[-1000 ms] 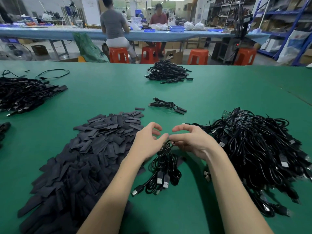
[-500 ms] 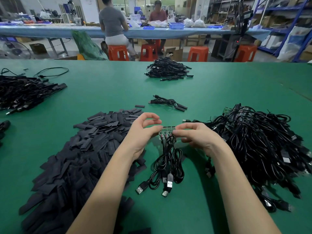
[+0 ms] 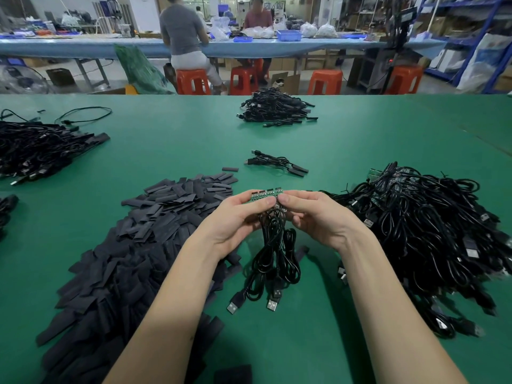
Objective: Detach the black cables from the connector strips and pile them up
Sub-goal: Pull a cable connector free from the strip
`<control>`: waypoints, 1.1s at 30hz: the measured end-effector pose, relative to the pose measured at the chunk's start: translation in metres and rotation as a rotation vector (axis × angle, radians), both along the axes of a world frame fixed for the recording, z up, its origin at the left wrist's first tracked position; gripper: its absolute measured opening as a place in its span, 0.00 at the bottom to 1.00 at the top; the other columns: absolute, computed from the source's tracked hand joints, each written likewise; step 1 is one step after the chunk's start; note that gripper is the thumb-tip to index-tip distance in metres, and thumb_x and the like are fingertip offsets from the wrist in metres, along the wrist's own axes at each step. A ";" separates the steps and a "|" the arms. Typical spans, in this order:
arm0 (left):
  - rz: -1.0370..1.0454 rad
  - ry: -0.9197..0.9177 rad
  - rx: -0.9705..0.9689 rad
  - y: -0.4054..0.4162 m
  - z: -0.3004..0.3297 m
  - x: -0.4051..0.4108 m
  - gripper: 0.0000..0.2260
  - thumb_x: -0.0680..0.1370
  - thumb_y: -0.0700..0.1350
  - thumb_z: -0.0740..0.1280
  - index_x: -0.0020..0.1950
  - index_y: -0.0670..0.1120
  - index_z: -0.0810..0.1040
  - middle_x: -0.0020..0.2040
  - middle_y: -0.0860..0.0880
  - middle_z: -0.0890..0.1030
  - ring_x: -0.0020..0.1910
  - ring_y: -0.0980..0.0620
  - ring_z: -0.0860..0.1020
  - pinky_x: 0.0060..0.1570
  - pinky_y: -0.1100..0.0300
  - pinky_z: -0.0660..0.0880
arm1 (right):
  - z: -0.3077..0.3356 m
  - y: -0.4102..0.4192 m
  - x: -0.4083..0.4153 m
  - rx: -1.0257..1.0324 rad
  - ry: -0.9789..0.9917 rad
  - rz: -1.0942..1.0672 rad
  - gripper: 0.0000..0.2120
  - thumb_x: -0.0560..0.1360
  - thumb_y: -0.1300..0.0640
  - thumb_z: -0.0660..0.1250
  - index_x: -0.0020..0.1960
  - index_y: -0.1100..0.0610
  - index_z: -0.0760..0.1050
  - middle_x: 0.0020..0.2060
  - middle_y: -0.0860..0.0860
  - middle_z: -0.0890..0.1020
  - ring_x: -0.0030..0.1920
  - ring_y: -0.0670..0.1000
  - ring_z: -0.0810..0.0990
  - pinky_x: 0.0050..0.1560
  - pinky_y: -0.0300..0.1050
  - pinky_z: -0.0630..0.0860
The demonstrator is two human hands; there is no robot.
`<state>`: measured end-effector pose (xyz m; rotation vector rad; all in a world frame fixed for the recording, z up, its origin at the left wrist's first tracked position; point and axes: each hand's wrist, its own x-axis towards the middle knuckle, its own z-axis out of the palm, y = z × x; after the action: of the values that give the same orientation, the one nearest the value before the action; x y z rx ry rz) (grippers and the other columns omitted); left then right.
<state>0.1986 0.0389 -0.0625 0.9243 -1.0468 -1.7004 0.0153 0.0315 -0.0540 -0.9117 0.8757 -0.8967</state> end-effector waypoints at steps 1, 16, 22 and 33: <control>-0.017 0.006 0.008 0.001 0.002 0.001 0.12 0.73 0.38 0.71 0.56 0.39 0.81 0.46 0.46 0.86 0.42 0.53 0.84 0.43 0.63 0.81 | 0.000 0.000 0.001 0.032 -0.033 0.015 0.04 0.65 0.60 0.76 0.40 0.57 0.87 0.36 0.52 0.85 0.30 0.43 0.82 0.27 0.30 0.75; 0.441 -1.033 -0.496 -0.005 -0.013 0.010 0.10 0.72 0.50 0.77 0.50 0.53 0.80 0.49 0.56 0.81 0.48 0.58 0.78 0.51 0.62 0.74 | 0.018 0.003 -0.009 -0.064 0.213 -0.129 0.13 0.66 0.53 0.80 0.49 0.52 0.83 0.39 0.45 0.84 0.35 0.44 0.82 0.32 0.34 0.77; 0.159 -0.304 -0.229 -0.003 -0.001 -0.010 0.06 0.80 0.46 0.70 0.53 0.45 0.82 0.49 0.48 0.86 0.51 0.48 0.85 0.51 0.57 0.80 | 0.020 0.005 0.002 -0.122 0.080 -0.187 0.05 0.73 0.60 0.77 0.46 0.55 0.82 0.36 0.50 0.83 0.32 0.47 0.81 0.35 0.36 0.79; 0.256 -0.173 -0.099 -0.001 0.020 0.001 0.03 0.80 0.43 0.68 0.47 0.51 0.77 0.42 0.51 0.86 0.31 0.54 0.79 0.38 0.62 0.75 | 0.025 0.009 -0.009 -0.304 1.381 0.442 0.12 0.67 0.56 0.82 0.45 0.44 0.84 0.44 0.43 0.85 0.47 0.47 0.84 0.45 0.39 0.78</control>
<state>0.1994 0.0381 -0.0425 1.1051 -1.0650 -1.3654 0.0066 0.0409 -0.0288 -1.9533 1.5965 0.1304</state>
